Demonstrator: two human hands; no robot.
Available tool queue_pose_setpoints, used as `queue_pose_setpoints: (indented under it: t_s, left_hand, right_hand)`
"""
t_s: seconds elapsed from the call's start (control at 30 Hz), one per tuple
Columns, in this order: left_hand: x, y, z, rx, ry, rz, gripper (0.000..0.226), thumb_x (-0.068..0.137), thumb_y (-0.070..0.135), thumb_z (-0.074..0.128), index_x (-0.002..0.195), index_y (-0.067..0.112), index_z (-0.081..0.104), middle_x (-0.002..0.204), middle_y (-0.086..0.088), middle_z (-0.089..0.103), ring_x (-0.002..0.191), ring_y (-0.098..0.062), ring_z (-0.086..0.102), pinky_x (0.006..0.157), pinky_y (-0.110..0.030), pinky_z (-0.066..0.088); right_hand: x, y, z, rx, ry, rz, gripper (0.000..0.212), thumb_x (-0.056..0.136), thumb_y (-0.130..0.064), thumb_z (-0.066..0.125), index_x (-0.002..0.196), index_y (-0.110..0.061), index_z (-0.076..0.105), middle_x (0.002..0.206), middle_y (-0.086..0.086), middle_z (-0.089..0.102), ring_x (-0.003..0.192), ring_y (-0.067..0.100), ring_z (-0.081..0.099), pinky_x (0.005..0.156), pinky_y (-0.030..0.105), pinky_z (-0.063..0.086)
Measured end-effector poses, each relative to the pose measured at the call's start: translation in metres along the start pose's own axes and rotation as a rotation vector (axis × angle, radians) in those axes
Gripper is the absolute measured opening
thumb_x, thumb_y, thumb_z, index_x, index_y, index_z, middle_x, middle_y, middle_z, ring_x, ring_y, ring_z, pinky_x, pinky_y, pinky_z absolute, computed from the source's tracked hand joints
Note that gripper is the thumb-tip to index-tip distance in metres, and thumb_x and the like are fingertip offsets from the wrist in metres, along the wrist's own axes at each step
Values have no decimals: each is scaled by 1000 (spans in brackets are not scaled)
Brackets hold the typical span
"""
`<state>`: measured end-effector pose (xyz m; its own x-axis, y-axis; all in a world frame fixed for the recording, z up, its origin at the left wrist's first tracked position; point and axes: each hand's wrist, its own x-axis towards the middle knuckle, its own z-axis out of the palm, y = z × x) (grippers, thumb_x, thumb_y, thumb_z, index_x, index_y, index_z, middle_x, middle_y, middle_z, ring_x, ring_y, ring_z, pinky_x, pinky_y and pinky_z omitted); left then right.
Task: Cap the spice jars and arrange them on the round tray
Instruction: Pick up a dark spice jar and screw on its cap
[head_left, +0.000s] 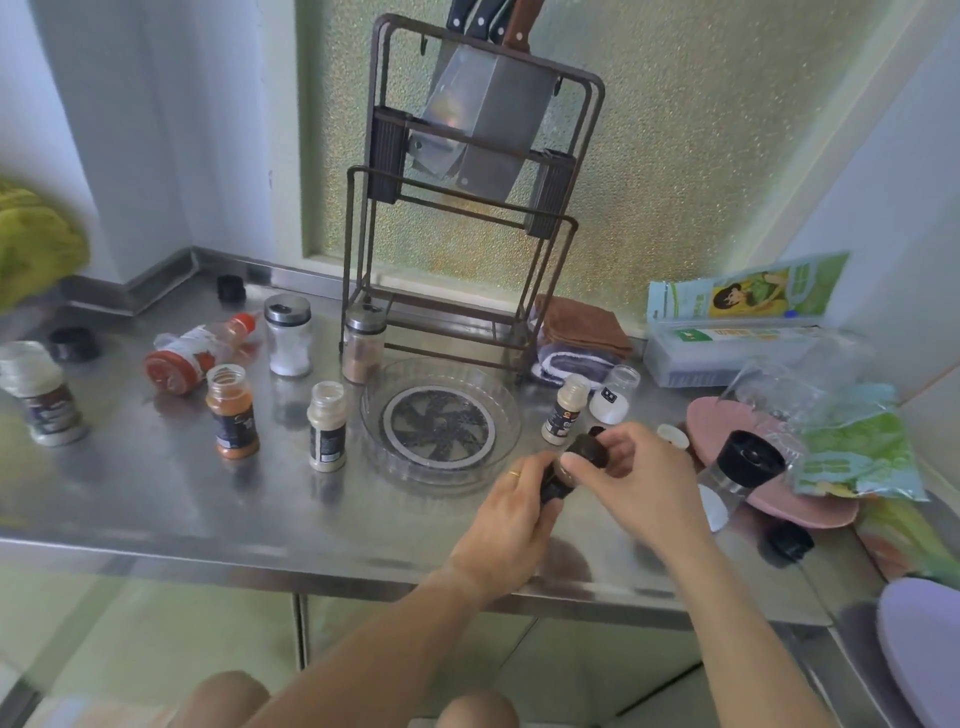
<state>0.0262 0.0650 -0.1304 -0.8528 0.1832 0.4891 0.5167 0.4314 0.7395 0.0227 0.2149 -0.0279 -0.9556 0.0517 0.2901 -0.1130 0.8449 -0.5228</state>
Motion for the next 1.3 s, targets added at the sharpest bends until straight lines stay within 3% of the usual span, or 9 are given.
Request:
queue_pose_setpoints:
  t_s: [0.13, 0.27, 0.4, 0.53, 0.63, 0.77, 0.9, 1.03, 1.3]
  left_hand:
    - [1, 1, -1, -19, 12, -1, 36, 96, 7, 52, 132, 12, 47, 123, -5, 58, 113, -21, 52, 94, -20, 34]
    - [1, 0, 0, -27, -13, -14, 42, 96, 5, 50, 136, 14, 43, 127, -7, 57, 116, -23, 52, 98, -29, 40]
    - [1, 2, -1, -37, -15, -16, 43, 95, 4, 49, 137, 14, 44, 125, -6, 58, 114, -23, 51, 98, -32, 41]
    - [0, 3, -2, -38, -4, -8, 43, 94, 2, 50, 136, 12, 44, 124, -6, 58, 112, -21, 50, 94, -25, 37]
    - [0, 3, -2, -50, -6, -4, 43, 95, 3, 49, 136, 14, 43, 124, -4, 57, 114, -20, 51, 95, -23, 36]
    - [1, 1, -2, -57, 2, -7, 42, 96, 5, 50, 137, 13, 43, 125, -6, 58, 112, -21, 51, 96, -27, 39]
    - [1, 3, -2, -53, -3, -9, 43, 96, 4, 49, 137, 13, 43, 127, -6, 58, 115, -21, 51, 98, -27, 39]
    - [0, 0, -2, -57, -3, -14, 42, 96, 5, 49, 137, 13, 43, 125, -7, 58, 114, -24, 52, 99, -35, 42]
    - [1, 0, -2, -77, -8, -54, 39, 96, 8, 51, 133, 16, 42, 123, -6, 60, 112, -24, 55, 96, -37, 45]
  right_hand:
    - [0, -8, -13, 11, -176, -81, 46, 82, -18, 80, 122, -33, 61, 111, -13, 70, 87, -6, 64, 74, 7, 50]
    - [2, -18, -20, -240, -141, -53, 52, 82, -56, 74, 125, -33, 57, 98, -10, 69, 89, 15, 62, 83, 36, 53]
    - [0, -22, -24, -229, -305, -116, 60, 86, -36, 74, 139, -41, 47, 123, -7, 66, 105, 19, 65, 92, 42, 54]
    - [4, -29, -26, -392, -216, -59, 52, 92, -62, 58, 134, -32, 54, 112, -1, 70, 108, 27, 64, 87, 39, 50]
    - [4, -29, -28, -321, -324, -90, 65, 86, -51, 70, 143, -39, 41, 121, -2, 67, 106, 23, 64, 92, 40, 52]
    - [7, -27, -27, -399, -226, -19, 56, 88, -73, 48, 124, -31, 59, 83, -4, 73, 93, 22, 68, 84, 39, 55]
    - [5, -31, -25, -317, -303, -84, 60, 84, -46, 74, 137, -39, 48, 120, -3, 66, 106, 22, 66, 90, 40, 54]
    - [5, -33, -22, -350, -179, -33, 45, 89, -61, 64, 124, -32, 61, 94, -7, 65, 91, 19, 60, 77, 35, 48]
    - [2, -33, -15, -262, -121, -31, 34, 87, -57, 67, 112, -33, 63, 94, -8, 67, 85, 18, 60, 78, 35, 51]
